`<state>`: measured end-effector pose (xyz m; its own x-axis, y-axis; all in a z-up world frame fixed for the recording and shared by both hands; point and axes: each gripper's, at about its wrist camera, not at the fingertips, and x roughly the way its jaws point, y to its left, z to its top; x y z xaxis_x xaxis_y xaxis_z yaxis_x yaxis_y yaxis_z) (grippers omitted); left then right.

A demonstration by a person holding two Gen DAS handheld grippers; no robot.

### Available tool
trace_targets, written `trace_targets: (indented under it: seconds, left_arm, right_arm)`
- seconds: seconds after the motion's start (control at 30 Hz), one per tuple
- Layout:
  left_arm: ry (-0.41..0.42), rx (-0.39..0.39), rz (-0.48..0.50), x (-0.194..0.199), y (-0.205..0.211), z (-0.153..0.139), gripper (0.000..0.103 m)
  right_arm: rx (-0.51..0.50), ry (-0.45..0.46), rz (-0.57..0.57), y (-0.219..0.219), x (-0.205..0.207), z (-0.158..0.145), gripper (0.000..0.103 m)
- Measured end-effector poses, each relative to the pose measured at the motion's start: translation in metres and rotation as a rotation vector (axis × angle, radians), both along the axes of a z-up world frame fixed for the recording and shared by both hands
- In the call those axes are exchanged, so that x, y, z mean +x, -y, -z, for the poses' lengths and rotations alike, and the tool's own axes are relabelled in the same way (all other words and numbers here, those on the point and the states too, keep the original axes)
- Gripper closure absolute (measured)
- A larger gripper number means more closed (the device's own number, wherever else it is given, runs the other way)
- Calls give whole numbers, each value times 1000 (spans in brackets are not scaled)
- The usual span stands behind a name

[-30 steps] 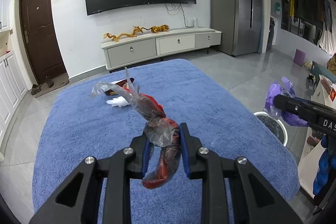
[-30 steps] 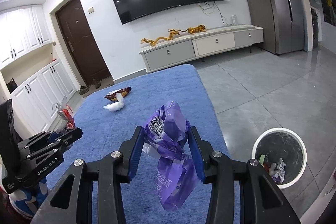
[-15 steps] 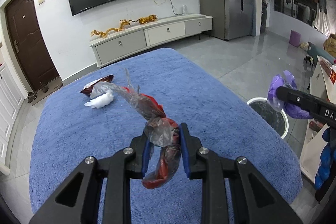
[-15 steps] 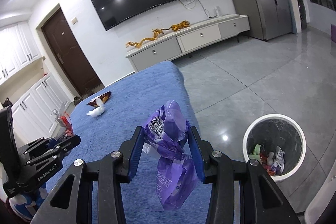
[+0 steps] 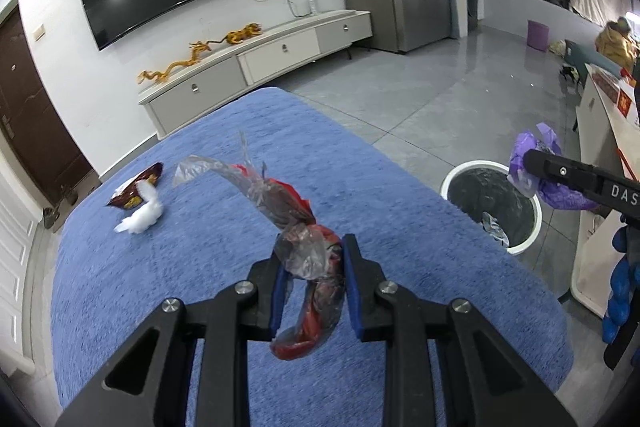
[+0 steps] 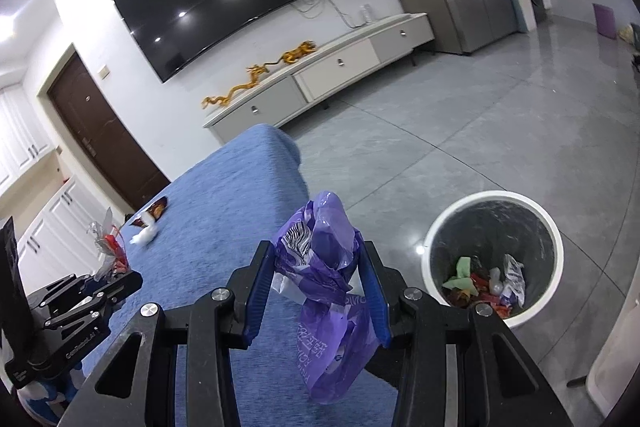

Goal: Collect trash

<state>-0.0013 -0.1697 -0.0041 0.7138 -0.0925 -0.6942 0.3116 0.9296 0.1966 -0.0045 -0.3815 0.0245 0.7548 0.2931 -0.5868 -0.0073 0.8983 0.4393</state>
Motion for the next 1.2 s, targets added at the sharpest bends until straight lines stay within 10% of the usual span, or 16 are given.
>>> trace_targets:
  seconds: [0.63,1.03,1.2]
  left_arm:
    - [-49,20,252,57,120,13,79]
    - [-222,-119,417,114,225,55,78]
    - [-307,-199,427,136,244,72,47]
  right_arm:
    - [-45,-75,221,87,1,27,62]
    - [-46,-180,318,140,41,79,58]
    - [-61,-234,352,155,49,102,51]
